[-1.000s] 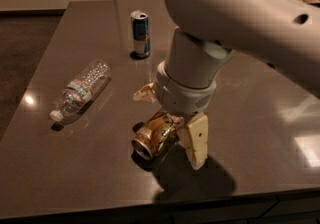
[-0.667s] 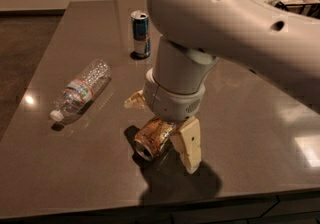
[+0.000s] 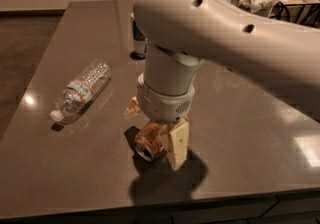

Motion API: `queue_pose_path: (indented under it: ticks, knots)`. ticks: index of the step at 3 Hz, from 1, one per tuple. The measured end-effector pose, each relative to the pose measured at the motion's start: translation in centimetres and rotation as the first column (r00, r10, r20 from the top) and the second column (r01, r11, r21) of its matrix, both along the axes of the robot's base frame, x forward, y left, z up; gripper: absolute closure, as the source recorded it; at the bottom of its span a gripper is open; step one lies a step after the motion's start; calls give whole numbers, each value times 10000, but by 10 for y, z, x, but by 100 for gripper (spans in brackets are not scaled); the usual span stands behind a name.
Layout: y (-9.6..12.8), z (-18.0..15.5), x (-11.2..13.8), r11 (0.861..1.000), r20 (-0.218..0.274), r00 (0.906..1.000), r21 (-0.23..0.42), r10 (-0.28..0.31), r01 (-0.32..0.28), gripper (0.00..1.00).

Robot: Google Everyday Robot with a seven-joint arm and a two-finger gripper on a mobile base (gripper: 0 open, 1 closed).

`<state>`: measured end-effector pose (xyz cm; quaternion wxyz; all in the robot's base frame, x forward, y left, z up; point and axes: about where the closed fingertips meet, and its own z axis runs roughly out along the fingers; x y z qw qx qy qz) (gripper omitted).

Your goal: Place orange can upright

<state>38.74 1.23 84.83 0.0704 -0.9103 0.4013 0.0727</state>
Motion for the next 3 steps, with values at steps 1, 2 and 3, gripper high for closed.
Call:
queue_pose_path:
  ticks: [1, 2, 3]
  knots:
    - [-2, -3, 4, 9996, -100, 9998, -224, -195, 193, 41]
    - [-7, 4, 10, 9976, -250, 9975, -247, -659, 653, 65]
    - [-12, 23, 16, 9881, -559, 9869, 190, -1511, 1524, 88]
